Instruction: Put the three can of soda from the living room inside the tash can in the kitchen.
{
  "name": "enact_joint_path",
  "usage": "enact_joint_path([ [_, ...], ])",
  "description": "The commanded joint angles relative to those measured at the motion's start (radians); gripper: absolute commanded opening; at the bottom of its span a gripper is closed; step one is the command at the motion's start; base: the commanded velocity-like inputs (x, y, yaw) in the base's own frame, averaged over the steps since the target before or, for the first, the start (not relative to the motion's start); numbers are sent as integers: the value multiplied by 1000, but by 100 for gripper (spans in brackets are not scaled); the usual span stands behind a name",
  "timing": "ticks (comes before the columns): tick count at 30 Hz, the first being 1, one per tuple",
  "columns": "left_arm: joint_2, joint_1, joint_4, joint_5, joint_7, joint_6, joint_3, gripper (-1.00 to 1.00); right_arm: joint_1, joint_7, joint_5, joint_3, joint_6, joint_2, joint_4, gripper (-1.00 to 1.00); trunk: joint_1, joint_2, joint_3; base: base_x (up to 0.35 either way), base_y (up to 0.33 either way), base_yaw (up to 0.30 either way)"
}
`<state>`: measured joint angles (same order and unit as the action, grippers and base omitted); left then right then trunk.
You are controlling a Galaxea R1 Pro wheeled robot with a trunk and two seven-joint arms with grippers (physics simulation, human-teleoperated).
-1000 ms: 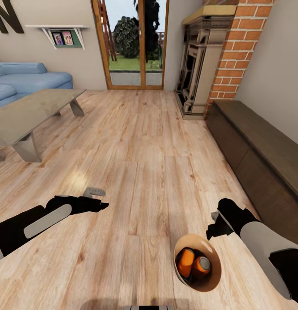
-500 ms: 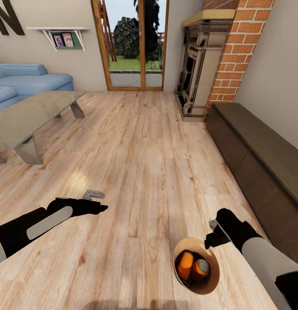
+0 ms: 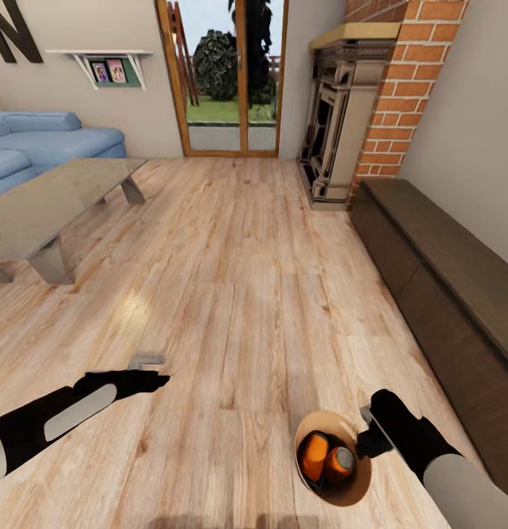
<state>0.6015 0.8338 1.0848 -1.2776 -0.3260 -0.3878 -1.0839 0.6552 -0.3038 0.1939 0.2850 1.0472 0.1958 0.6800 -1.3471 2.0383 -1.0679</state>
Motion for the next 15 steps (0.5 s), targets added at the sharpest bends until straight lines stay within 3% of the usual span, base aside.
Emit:
enact_joint_path([
  [1,-2,-18,-27,0,0,28,0,100,-20,9,0,0,-5,2,4,100,4,-7,3,0,0,0],
  [6,-9,-78,-92,1,1,109,-3,100,-70,20,-1,-7,-75,13,7,100,23,-42,19,0,0,0],
  [11,-23,-145,-197,4,11,198,-5,100,-121,27,-1,-48,-113,20,7,100,42,-77,35,0,0,0],
  [15,-54,-210,-306,6,41,283,-7,100,-168,37,-1,-76,-166,24,7,100,58,-105,47,0,0,0],
])
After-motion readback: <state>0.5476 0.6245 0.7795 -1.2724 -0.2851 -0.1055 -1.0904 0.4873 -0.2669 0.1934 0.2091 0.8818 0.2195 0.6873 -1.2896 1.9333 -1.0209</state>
